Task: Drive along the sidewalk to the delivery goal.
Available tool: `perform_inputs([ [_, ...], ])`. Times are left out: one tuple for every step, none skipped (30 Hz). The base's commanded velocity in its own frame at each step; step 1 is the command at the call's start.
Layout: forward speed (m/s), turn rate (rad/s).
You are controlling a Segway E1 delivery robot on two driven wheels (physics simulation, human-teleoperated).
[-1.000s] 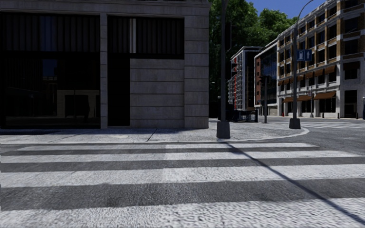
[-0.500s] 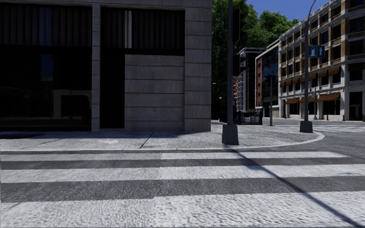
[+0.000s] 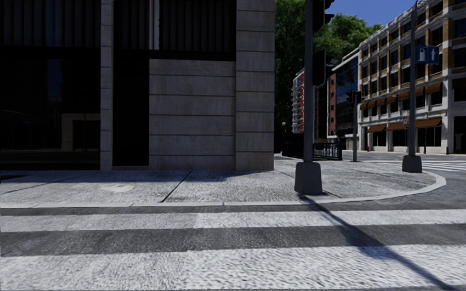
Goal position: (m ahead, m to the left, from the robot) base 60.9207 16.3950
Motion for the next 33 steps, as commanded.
perform_inputs([
  [1.64,0.0],
  [1.64,0.0],
  [1.63,0.0],
  [1.6,0.0],
  [1.58,0.0],
  [1.52,0.0],
  [1.52,0.0],
  [1.45,0.0],
  [1.4,0.0],
  [1.38,0.0],
  [1.38,0.0],
  [1.38,0.0],
  [1.38,0.0],
  [1.38,0.0],
  [1.38,0.0],
  [1.38,0.0],
  [1.38,0.0],
  [1.38,0.0],
  [1.38,0.0],
  [1.38,0.0],
  [1.38,0.0],
  [1.38,0.0],
  [1.38,0.0],
  [1.38,0.0],
  [1.38,0.0],
  [1.38,0.0],
  [1.38,0.0],
  [1.38,0.0],
  [1.38,0.0],
  [1.38,0.0],
  [1.38,0.0],
  [1.38,0.0],
  [1.38,0.0],
])
